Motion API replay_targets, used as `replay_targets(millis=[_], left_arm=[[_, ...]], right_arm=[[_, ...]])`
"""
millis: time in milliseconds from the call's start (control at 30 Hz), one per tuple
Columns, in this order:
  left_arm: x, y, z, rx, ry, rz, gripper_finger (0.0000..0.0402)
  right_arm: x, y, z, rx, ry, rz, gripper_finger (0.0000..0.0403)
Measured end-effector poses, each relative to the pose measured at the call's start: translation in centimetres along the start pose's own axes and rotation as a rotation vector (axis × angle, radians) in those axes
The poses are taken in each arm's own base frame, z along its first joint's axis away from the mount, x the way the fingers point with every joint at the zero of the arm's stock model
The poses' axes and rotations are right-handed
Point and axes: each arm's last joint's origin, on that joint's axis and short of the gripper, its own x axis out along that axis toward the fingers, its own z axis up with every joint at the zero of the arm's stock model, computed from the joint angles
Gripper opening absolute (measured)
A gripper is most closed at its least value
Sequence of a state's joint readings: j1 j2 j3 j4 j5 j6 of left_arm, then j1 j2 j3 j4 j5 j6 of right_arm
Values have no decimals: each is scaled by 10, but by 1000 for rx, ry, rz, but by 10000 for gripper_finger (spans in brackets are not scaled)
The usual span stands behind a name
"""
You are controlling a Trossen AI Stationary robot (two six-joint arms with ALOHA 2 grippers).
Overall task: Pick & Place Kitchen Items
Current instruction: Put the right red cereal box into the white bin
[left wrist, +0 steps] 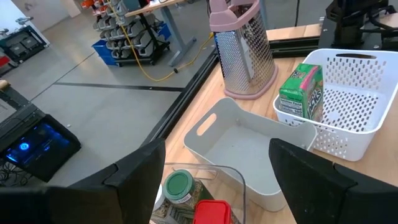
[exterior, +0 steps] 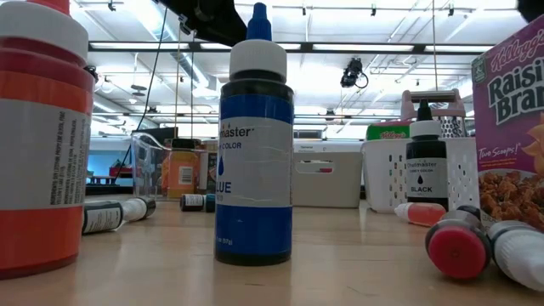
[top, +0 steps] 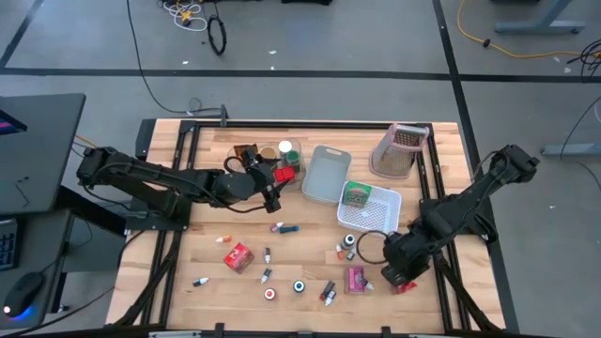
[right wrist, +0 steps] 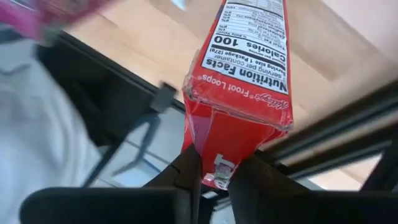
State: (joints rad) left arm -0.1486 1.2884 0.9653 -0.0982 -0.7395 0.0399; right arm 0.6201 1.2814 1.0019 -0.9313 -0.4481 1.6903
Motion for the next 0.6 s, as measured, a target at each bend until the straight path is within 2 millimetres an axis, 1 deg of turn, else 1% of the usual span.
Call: replay_targets(millis=[167, 333, 367, 467, 600], left_arm=[[0, 0, 0, -1, -3, 0, 297], [1, 1, 0, -3, -1, 7, 297], [2, 2, 0, -3, 0, 9, 297], [3, 4, 0, -10, 4, 18, 297], [6, 7, 0, -30, 8, 28, 297]], right_arm=[[-26, -5, 4, -144, -74, 119, 57], [-50, -9, 8, -403, -152, 245, 65], [-53, -11, 9, -434, -164, 254, 66], [-63, -20, 11, -479, -178, 256, 63], [-70, -38, 13, -450, -157, 178, 54]])
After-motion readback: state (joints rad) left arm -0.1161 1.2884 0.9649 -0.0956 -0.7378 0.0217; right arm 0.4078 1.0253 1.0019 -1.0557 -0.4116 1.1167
